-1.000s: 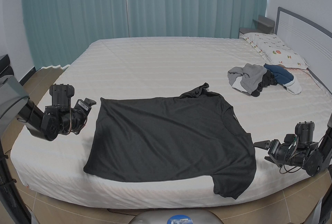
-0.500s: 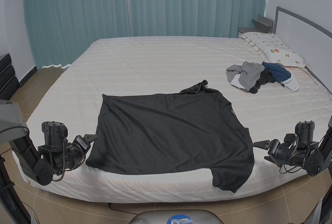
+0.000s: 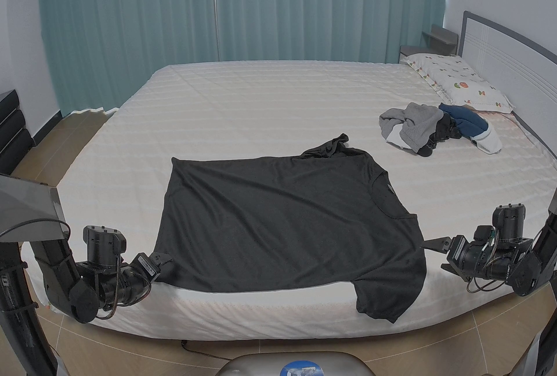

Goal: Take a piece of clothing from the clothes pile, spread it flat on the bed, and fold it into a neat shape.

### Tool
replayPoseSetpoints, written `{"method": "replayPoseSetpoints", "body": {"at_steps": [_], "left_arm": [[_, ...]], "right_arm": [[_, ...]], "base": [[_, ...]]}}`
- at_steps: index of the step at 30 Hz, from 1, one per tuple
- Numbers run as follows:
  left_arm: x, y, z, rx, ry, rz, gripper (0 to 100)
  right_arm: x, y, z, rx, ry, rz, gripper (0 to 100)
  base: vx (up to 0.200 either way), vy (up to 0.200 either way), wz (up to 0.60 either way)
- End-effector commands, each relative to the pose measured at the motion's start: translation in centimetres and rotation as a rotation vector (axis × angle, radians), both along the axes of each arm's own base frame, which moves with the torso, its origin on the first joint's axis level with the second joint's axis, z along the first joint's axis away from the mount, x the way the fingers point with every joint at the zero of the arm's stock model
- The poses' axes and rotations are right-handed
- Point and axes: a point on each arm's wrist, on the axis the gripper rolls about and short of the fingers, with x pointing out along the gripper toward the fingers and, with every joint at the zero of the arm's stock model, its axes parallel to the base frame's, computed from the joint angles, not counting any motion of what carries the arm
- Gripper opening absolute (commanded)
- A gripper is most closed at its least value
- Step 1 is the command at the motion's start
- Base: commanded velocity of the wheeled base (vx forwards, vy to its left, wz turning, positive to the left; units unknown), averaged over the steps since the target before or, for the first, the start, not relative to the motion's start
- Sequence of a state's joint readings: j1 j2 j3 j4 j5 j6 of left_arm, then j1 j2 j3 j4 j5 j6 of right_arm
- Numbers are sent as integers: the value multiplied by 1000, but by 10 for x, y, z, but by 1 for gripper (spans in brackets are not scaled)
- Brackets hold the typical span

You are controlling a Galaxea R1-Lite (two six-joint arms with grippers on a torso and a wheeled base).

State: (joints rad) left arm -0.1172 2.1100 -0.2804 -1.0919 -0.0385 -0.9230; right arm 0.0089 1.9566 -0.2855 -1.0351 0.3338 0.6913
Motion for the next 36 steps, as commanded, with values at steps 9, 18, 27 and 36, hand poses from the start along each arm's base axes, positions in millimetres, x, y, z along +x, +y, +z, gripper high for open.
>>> {"method": "replayPoseSetpoints", "body": {"at_steps": [9, 18, 27, 36], "left_arm": [[-2, 0, -2, 11, 11, 10, 0], [-11, 2, 3, 88, 11, 21, 0], [-17, 5, 3, 150, 18, -26, 0], [-17, 6, 1, 153, 20, -25, 0]], "right_arm": [[-1, 0, -4, -10, 14, 5, 100], [-10, 0, -19, -85, 104, 71, 100], [-5, 3, -36, -100, 151, 96, 100], [2, 15, -35, -90, 129, 139, 100]], "base": [[0, 0, 0], [0, 0, 0], [0, 0, 0], [0, 0, 0]]}}
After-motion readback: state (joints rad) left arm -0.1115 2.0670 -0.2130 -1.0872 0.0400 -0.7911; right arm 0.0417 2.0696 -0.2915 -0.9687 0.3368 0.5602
